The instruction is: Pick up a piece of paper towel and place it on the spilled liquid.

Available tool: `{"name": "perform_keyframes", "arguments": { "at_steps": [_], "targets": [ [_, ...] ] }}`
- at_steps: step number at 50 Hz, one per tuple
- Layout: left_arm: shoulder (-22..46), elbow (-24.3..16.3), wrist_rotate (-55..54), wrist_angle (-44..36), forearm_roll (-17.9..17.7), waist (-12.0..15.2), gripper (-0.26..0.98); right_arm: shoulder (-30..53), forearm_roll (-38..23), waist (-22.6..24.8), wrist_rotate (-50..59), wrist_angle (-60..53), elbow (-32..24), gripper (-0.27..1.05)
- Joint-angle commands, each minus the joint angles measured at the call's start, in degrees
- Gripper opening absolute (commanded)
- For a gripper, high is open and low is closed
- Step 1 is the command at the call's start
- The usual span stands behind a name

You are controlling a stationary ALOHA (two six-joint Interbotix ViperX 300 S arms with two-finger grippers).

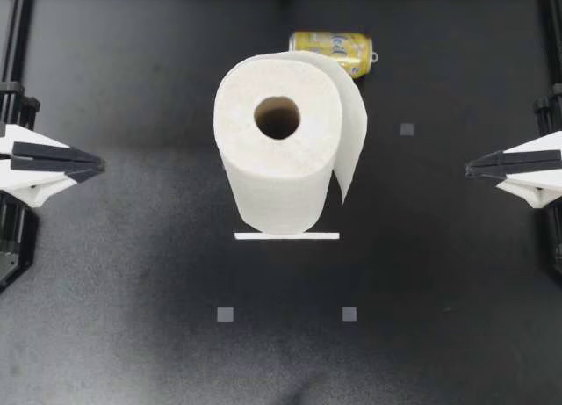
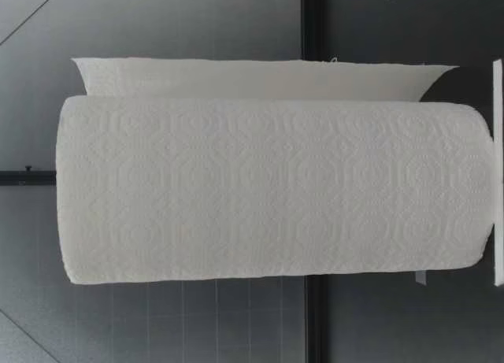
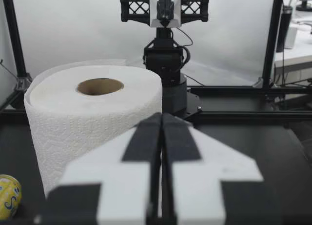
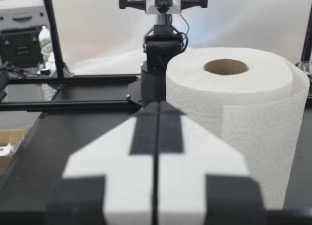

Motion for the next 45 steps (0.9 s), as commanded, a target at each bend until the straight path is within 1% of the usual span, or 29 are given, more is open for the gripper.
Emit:
{"name": "perform_keyframes", "arguments": {
  "at_steps": [1, 3, 6, 12, 17, 24, 30, 35, 41, 45],
  "targets": [
    [1.3, -1.1, -0.6, -0.5, -0.2, 0.8, 0.18, 0.5, 0.0, 0.1, 0.1, -0.4, -0.6, 0.12],
    [1.8, -1.4, -0.5, -0.5, -0.3, 0.8, 0.13, 0.8, -0.1, 0.1, 0.1, -0.4, -0.7, 0.05],
    [2.5, -1.9, -0.5, -0.6, -0.3, 0.8, 0.1, 1.3, -0.1, 0.1, 0.1, -0.4, -1.0, 0.0],
    [4.4, -3.6, -0.4, -0.7, -0.3, 0.8, 0.09, 2.8, 0.0, 0.1, 0.1, 0.3, -2.1, 0.0],
    [7.1, -6.1, -0.4, -0.7, -0.3, 0.8, 0.09, 4.7, 0.0, 0.1, -0.1, 4.4, -4.8, -0.01],
    [13.1, -10.9, -0.3, -0.5, -0.3, 1.2, 0.09, 7.3, -0.4, 0.1, -0.3, 17.2, -10.2, -0.01],
    [19.2, -15.3, -0.3, -0.4, -0.4, 3.5, 0.09, 9.1, -2.0, 0.1, -0.2, 32.1, -15.9, -0.01],
    [24.0, -18.3, -0.2, -0.3, -0.4, 4.9, 0.09, 10.6, -3.7, 0.1, 0.3, 41.1, -19.3, -0.01],
    [29.0, -22.1, 0.0, 0.8, -0.4, 6.2, 0.09, 13.4, -6.9, 0.1, 1.7, 50.4, -23.1, -0.01],
    [31.6, -24.8, 0.3, 3.3, -0.4, 7.2, 0.09, 15.7, -10.7, 0.1, 4.4, 56.5, -25.5, -0.01]
  ]
}}
